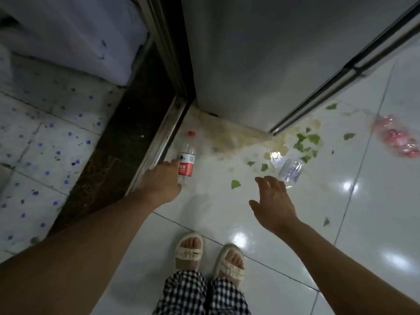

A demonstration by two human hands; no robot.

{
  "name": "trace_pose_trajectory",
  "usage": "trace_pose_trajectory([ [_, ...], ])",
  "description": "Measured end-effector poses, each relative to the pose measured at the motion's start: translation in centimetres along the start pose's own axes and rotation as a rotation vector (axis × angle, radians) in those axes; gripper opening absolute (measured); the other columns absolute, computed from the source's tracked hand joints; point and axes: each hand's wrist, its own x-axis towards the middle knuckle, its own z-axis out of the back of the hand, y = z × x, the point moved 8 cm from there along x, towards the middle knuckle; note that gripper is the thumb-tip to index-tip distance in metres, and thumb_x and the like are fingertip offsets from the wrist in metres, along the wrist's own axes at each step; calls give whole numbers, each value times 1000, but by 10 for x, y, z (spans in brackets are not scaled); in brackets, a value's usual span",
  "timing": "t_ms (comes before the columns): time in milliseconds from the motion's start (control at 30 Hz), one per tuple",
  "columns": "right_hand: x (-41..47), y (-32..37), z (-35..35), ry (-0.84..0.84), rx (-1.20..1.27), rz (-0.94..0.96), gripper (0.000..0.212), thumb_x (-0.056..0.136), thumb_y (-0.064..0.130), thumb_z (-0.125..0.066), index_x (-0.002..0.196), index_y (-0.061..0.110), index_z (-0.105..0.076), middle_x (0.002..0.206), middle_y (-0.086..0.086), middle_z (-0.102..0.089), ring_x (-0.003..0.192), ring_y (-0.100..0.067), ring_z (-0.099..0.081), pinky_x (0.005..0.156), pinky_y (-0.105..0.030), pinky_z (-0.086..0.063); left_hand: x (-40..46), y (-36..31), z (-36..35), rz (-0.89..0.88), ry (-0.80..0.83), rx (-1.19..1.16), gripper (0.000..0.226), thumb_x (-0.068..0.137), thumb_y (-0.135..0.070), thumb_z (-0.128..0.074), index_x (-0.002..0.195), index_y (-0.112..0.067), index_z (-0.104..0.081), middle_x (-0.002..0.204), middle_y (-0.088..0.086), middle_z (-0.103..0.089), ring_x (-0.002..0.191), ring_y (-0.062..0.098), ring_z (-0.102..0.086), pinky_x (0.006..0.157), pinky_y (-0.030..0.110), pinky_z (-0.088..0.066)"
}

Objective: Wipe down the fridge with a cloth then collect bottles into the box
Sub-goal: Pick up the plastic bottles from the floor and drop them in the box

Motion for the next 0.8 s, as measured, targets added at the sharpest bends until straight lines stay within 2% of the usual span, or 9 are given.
trace_pose_trajectory([
  [267, 120, -29, -126, -32, 52, -4, 69, 92, 25, -56, 148, 13, -18, 151, -11, -26, 137, -28, -24, 108, -36, -29, 142, 38, -121, 80, -28, -8, 65, 77, -36, -70, 128, -12, -37, 120, 15, -56, 108, 34, -57, 88, 44, -49],
  [400, 154, -48, -166, -46, 50, -10, 70, 92, 25, -56, 148, 11, -17, 150, -12, -27, 137, -30, -23, 109, -38, -29, 184, 45, -158, 142, -92, -101, 77, 74, -38, -73, 133, -10, -33, 122, 18, -54, 110, 37, -56, 88, 45, -46],
  [633, 176, -63, -191, -114, 129, -54, 70, 92, 24, -57, 147, 10, -17, 148, -13, -30, 134, -31, -27, 106, -37, -31, 216, 47, -198, 238, -160, -127, 98, 80, -41, -66, 147, -9, -2, 133, 23, -47, 114, 43, -53, 93, 48, -44],
  [800, 172, -80, -189, -139, 188, -105, 72, 93, 24, -56, 149, 11, -13, 149, -12, -28, 135, -29, -26, 108, -36, -30, 211, 32, -199, 212, -191, -155, 90, 76, -32, -71, 141, -5, -14, 125, 24, -51, 109, 42, -54, 88, 45, -44],
])
